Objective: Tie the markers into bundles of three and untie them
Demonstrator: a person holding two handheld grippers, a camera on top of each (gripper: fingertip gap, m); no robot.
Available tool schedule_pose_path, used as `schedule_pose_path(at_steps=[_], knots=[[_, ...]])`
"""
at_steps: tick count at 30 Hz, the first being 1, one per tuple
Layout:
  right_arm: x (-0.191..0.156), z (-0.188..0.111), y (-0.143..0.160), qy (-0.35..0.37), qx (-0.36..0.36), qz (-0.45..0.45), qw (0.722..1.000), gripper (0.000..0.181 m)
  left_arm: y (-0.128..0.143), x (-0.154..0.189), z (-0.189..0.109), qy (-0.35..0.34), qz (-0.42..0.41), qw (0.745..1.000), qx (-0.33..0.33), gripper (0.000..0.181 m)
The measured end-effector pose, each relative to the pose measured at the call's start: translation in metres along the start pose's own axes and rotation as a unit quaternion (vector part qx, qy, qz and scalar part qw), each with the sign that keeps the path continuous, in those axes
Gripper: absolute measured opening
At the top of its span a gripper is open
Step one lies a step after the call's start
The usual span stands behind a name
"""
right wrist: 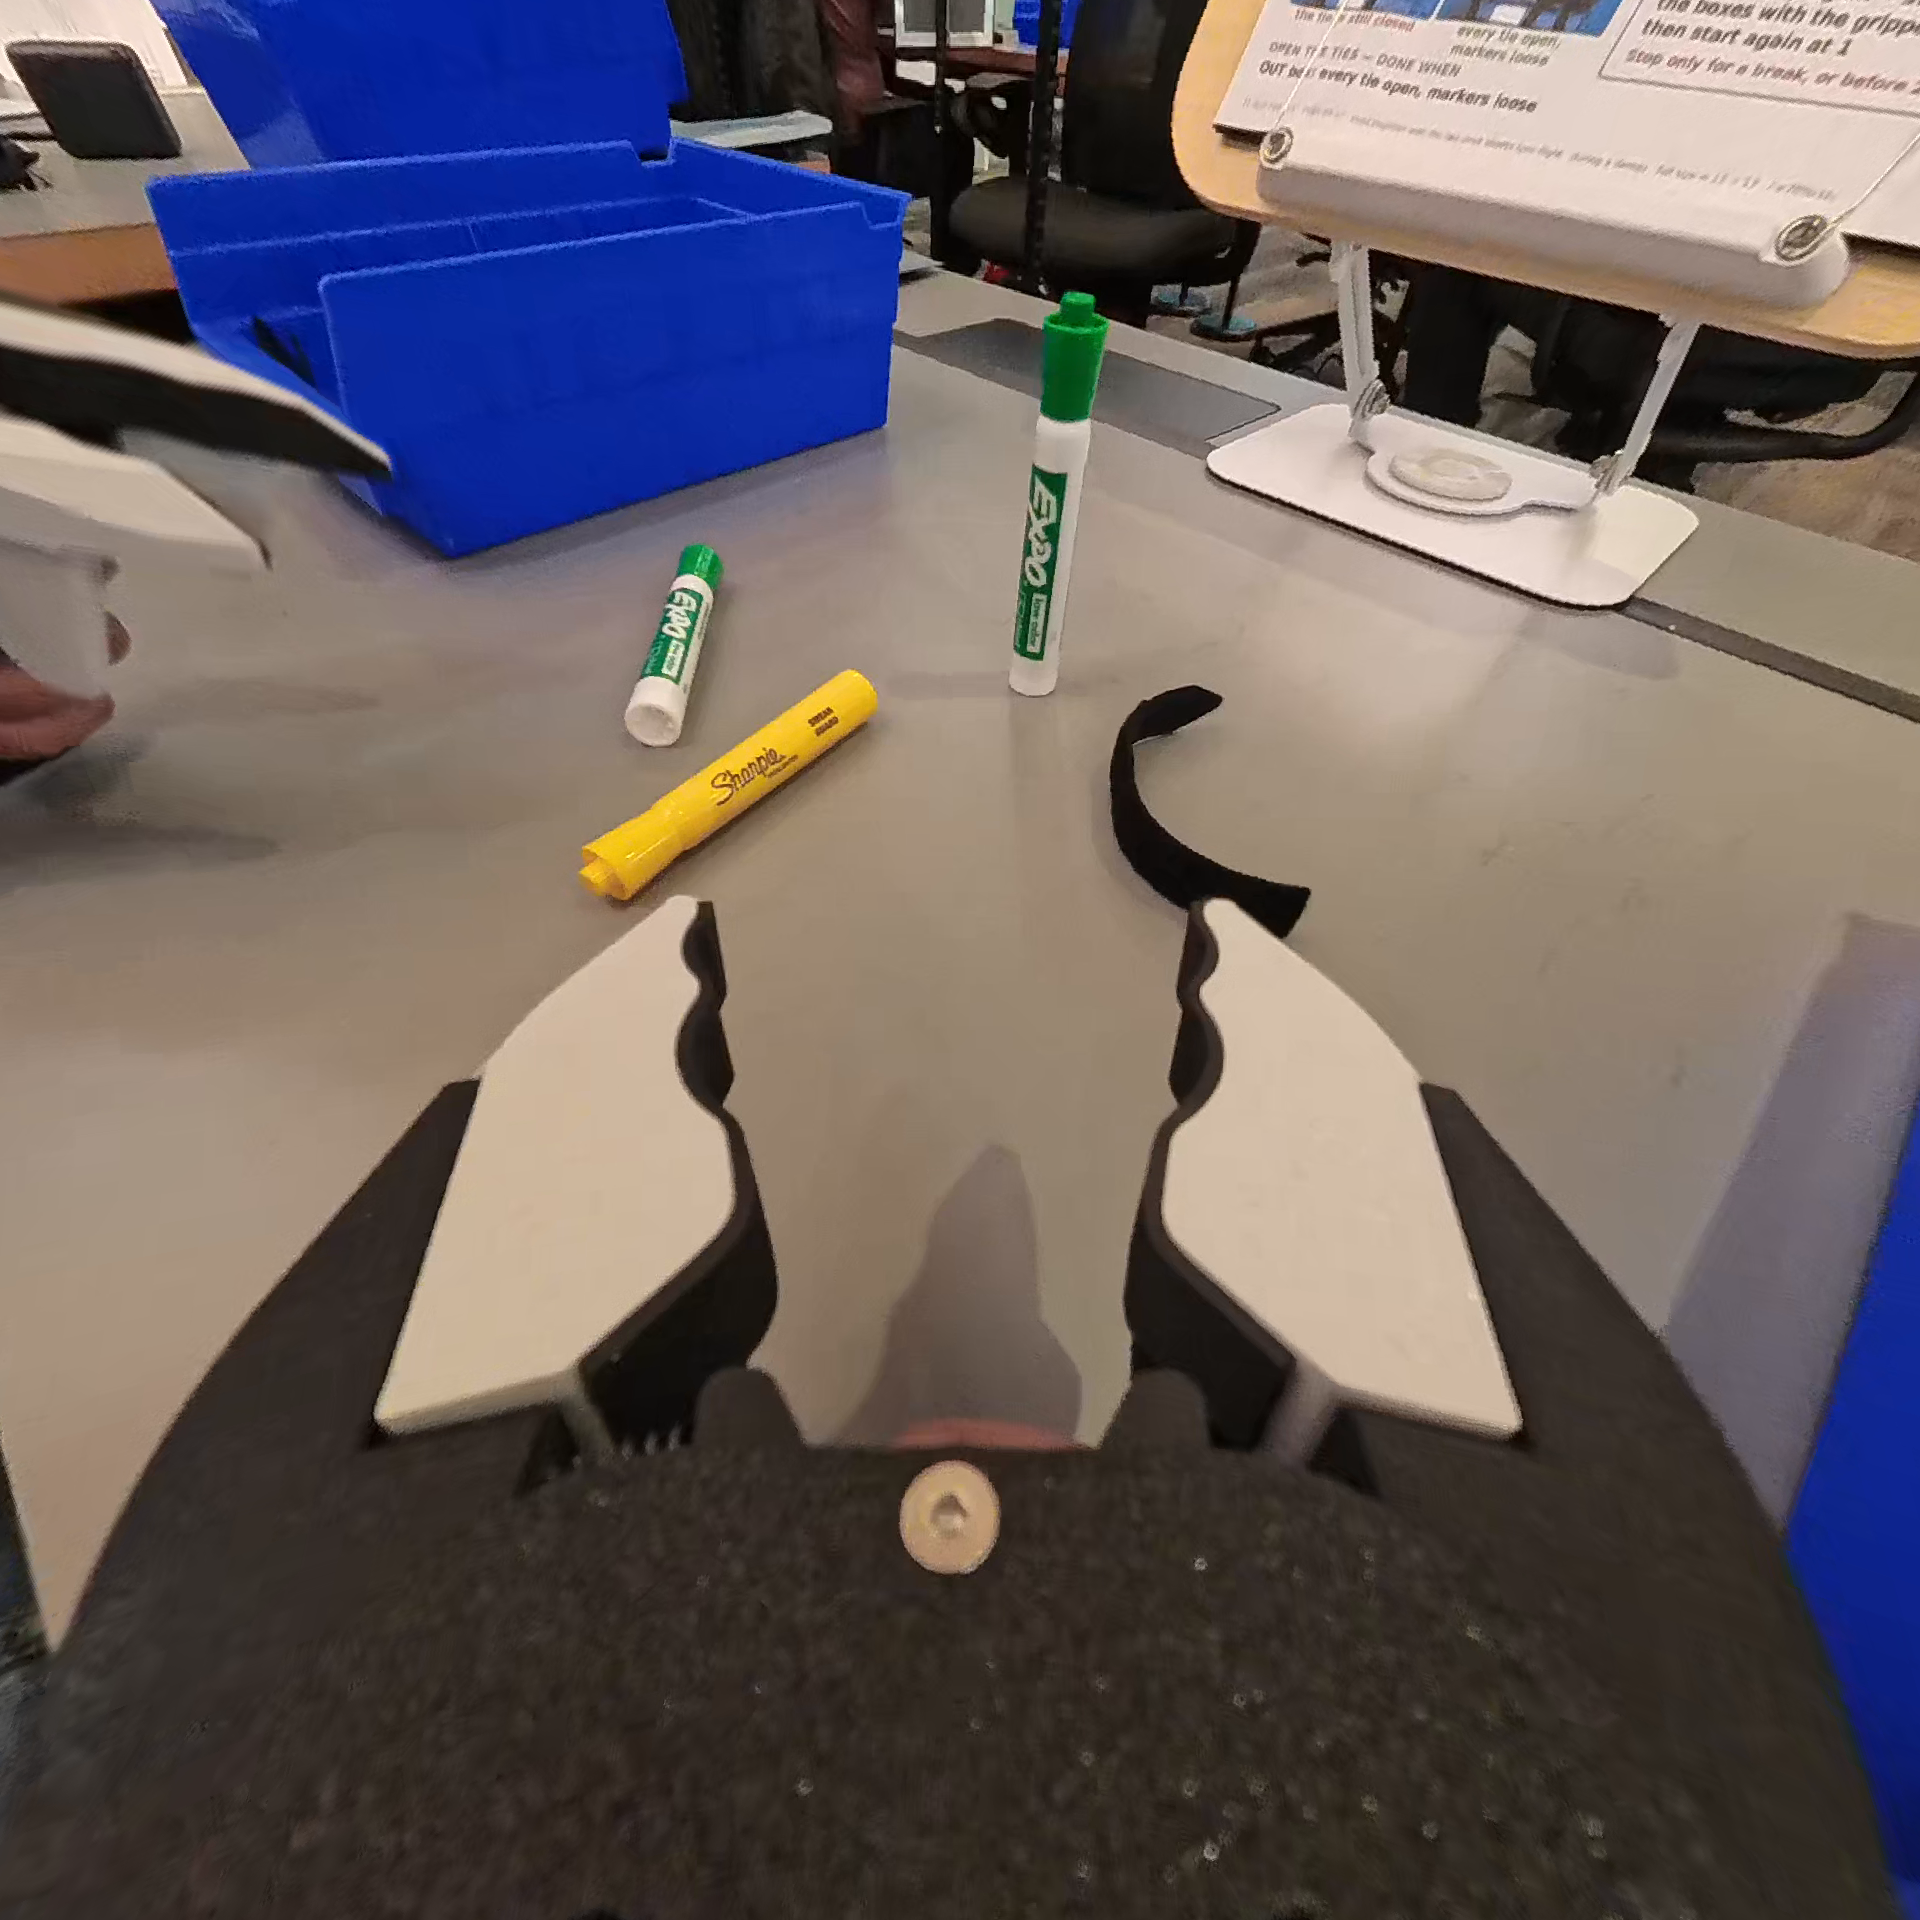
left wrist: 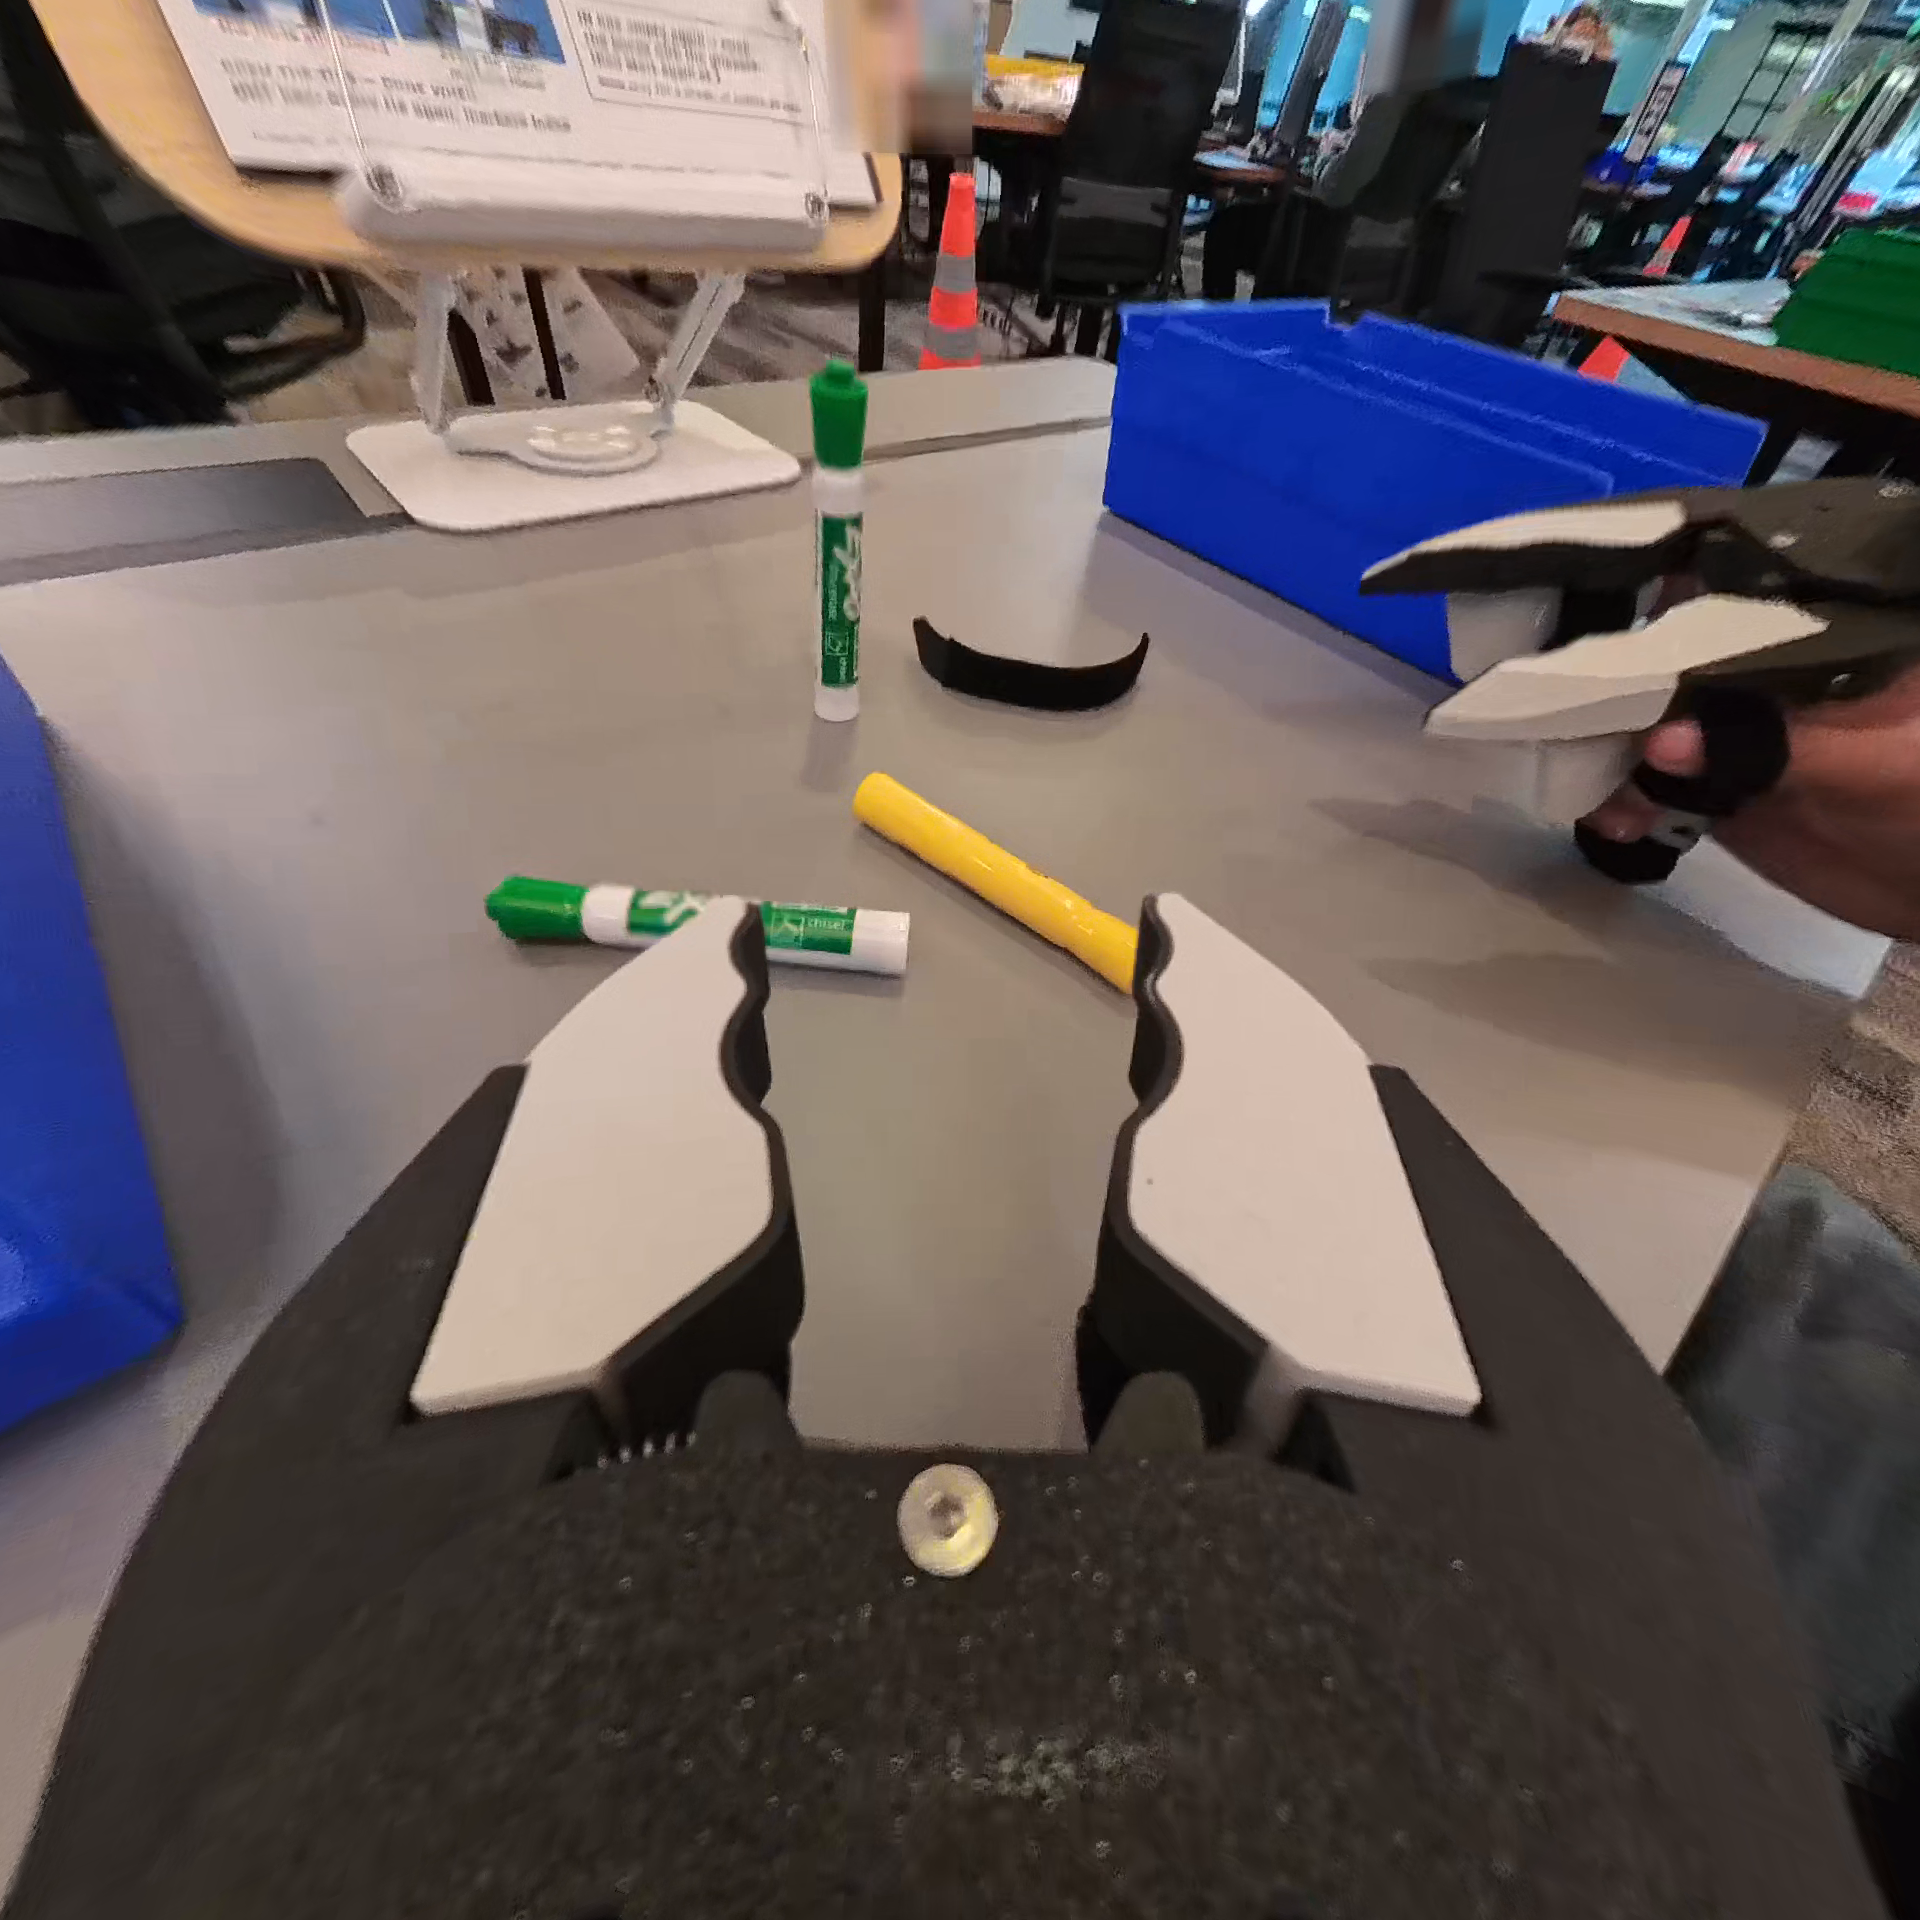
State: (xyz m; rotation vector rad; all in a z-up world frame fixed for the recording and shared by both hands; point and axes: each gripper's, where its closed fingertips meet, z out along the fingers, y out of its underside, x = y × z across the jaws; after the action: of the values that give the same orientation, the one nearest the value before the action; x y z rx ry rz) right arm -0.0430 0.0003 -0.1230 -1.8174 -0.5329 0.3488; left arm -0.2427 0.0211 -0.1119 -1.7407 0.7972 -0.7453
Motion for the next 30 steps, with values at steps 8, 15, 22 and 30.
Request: schedule_pose_path(at_steps=[8, 15, 22, 30], knots=[[-0.002, 0.001, 0.002, -0.009, -0.009, 0.002, 1.000, 0.081, 0.008, 0.001, 0.007, 0.012, 0.019, 0.999, -0.028, 0.073], [-0.003, 0.001, 0.002, -0.015, -0.009, 0.003, 1.000, 0.081, 0.008, 0.007, 0.008, 0.027, 0.019, 0.999, -0.029, 0.075], [-0.003, 0.000, 0.003, -0.015, -0.011, 0.001, 1.000, 0.080, 0.010, 0.008, 0.009, 0.031, 0.015, 0.999, -0.036, 0.076], [-0.007, 0.001, 0.001, -0.021, -0.013, 0.000, 1.000, 0.079, 0.006, 0.022, 0.023, 0.084, 0.068, 0.990, -0.086, 0.076]])
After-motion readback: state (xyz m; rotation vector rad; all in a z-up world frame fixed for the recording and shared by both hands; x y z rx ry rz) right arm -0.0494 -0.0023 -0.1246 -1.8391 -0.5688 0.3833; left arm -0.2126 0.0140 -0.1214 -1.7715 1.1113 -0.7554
